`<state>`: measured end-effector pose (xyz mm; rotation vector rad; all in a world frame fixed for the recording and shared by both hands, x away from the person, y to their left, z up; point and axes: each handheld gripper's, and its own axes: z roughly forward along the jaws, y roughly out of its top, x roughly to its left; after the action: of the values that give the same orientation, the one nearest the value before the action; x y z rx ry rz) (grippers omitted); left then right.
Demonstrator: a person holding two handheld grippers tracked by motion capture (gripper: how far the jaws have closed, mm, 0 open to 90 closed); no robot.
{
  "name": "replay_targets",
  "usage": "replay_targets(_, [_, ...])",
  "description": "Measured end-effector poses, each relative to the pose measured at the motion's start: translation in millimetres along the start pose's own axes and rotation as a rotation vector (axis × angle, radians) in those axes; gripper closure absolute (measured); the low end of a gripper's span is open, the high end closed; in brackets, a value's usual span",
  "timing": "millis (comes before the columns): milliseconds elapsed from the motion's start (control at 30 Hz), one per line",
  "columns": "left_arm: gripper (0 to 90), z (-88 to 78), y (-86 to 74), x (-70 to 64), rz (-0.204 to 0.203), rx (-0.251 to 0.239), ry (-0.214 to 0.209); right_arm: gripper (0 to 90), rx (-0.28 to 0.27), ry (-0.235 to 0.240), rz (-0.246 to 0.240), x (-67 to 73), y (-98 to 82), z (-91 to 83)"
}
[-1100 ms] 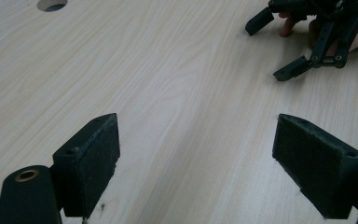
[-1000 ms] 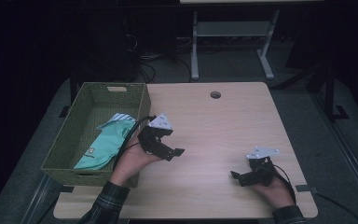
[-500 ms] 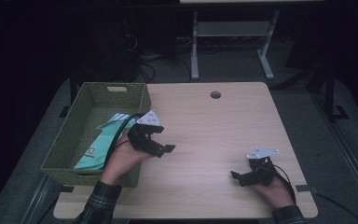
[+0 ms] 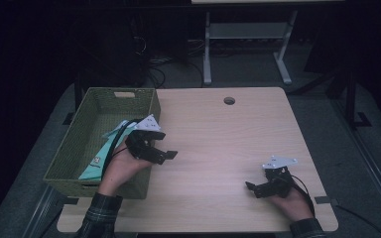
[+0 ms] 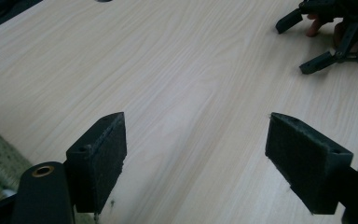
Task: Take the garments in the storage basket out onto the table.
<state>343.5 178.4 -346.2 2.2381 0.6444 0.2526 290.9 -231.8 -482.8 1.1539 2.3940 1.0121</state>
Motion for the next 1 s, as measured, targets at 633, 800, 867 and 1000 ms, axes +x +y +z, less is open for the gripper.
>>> replay_targets(633, [21.0,-24.1,-15.9,20.7,-0.054,0.01,0.078,2.3,0.0,0.0,-0.001,-0.1,0.0,0.0])
replay_targets(800, [21.4,-28.9,-20.2,26.1,-0.065,0.008,0.095,2.3,0.0,0.0,-0.001,-0.1,0.0,0.0])
replay_targets(867, [21.4,-32.2,-22.3,28.7,-0.074,0.002,0.103,2.3,0.0,0.0,0.0,0.0,0.0,0.0])
replay_targets(1000, [21.8,-39.6,-26.8,34.0,-0.091,-0.01,0.124,2.3,0.0,0.0,0.0,0.0,0.0,0.0])
